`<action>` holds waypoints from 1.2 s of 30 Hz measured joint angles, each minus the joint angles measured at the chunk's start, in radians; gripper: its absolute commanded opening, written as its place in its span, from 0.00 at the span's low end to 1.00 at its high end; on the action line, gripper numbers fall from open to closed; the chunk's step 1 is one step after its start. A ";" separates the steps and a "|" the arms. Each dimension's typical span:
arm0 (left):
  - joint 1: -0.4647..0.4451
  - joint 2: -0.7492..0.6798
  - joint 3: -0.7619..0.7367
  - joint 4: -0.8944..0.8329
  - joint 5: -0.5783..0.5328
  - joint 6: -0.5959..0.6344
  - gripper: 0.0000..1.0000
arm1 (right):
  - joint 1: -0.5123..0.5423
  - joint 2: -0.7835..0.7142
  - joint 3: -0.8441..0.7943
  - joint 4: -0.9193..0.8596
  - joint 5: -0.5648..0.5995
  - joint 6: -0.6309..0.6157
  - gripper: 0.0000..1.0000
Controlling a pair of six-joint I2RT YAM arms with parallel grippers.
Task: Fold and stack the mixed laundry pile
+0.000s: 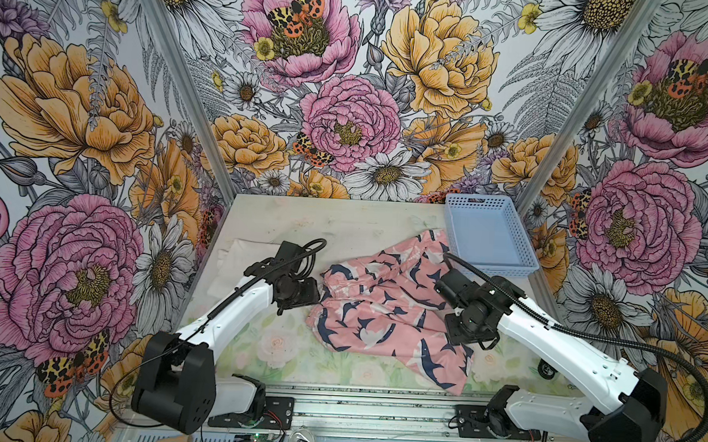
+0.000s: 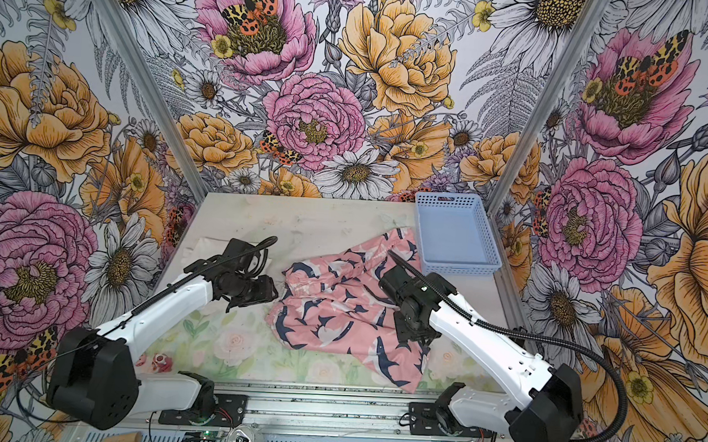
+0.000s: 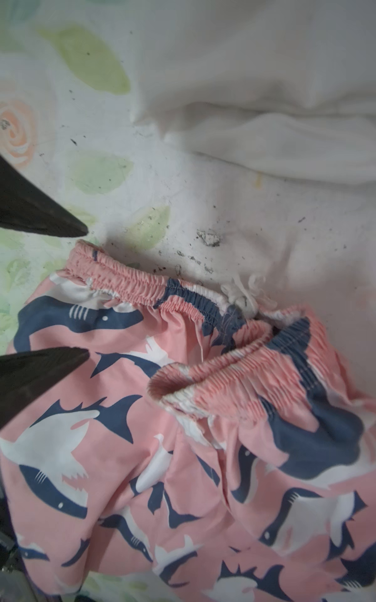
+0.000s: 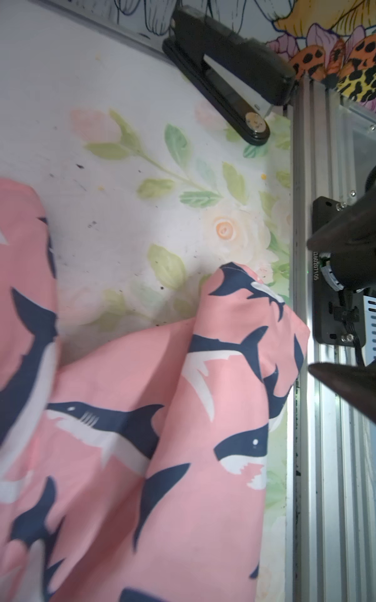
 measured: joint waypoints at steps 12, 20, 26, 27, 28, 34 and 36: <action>-0.169 0.319 0.227 0.102 -0.013 0.086 0.52 | -0.135 0.031 -0.026 0.210 -0.027 -0.044 0.65; -0.104 0.369 0.312 0.112 -0.020 0.092 0.00 | -0.197 0.050 -0.037 0.288 -0.050 -0.059 0.64; 0.024 0.369 0.340 0.139 0.038 0.079 0.00 | -0.347 0.124 -0.064 0.421 -0.075 -0.097 0.64; 0.053 0.369 0.340 0.139 0.051 0.076 0.00 | -0.369 0.148 -0.065 0.454 -0.085 -0.105 0.64; 0.079 0.369 0.341 0.138 0.065 0.073 0.00 | -0.385 0.172 -0.066 0.484 -0.092 -0.110 0.64; 0.196 0.447 0.441 0.140 0.154 0.048 0.00 | -0.407 0.402 -0.062 0.666 -0.137 -0.145 0.64; 0.219 0.506 0.484 0.144 0.169 0.042 0.00 | -0.407 0.475 -0.057 0.699 -0.143 -0.156 0.63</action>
